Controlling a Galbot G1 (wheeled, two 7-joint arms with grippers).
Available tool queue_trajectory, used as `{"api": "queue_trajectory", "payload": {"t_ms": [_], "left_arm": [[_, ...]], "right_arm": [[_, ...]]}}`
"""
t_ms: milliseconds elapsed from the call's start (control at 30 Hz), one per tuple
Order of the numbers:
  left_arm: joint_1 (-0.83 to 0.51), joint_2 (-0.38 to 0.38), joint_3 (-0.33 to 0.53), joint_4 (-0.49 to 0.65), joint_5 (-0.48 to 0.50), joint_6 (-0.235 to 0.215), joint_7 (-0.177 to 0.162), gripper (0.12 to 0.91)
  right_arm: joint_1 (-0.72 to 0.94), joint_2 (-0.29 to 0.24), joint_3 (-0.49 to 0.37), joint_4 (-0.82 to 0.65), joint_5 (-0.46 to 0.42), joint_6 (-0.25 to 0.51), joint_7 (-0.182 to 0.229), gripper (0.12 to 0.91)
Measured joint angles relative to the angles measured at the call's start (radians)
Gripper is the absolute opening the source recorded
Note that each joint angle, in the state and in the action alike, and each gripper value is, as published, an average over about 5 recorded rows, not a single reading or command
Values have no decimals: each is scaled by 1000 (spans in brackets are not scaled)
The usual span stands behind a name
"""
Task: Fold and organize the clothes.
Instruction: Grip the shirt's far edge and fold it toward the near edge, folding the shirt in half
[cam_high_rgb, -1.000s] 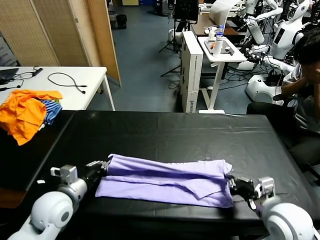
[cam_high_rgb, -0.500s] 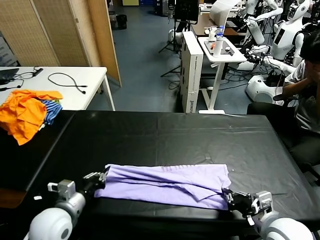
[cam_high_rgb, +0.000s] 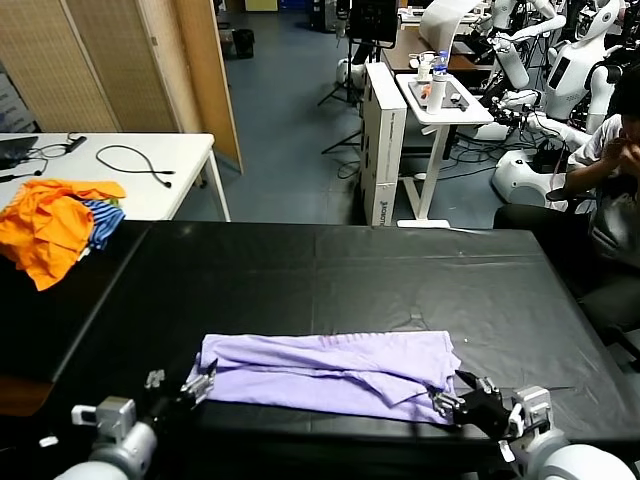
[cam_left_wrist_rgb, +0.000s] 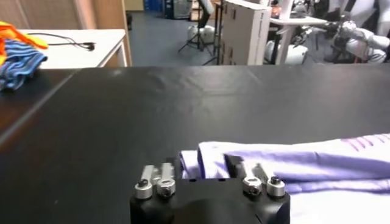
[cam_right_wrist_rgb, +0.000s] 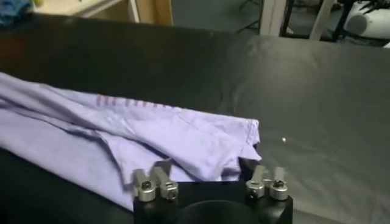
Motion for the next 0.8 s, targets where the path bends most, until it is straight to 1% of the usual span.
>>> {"api": "queue_trajectory", "payload": {"t_ms": [167,267,333,467,600,667,800], "left_arm": [[-61,6,-20,9,-73,27,-30,906],[-120,14,-11,34,-106,40,-45,907],[-160,18,2,56,-110,47,-48,907],[-235,26,39,104,-129,67,-46,907],[-291,36,78,149,-147,93,-38,907],[-307,42,93,165,-132,111,-34,907],[-313,51,110,177,-69,162,-22,907]], "right_arm": [[65,13,-2,-39,18,0,29,907],[118,19,-16,-85,16,0,33,907],[152,22,-28,-120,14,0,34,907],[213,30,-55,-190,5,3,34,907],[267,39,-86,-246,-9,11,34,907],[291,42,-102,-268,-17,15,33,907],[331,49,-133,-303,-46,23,23,907]]}}
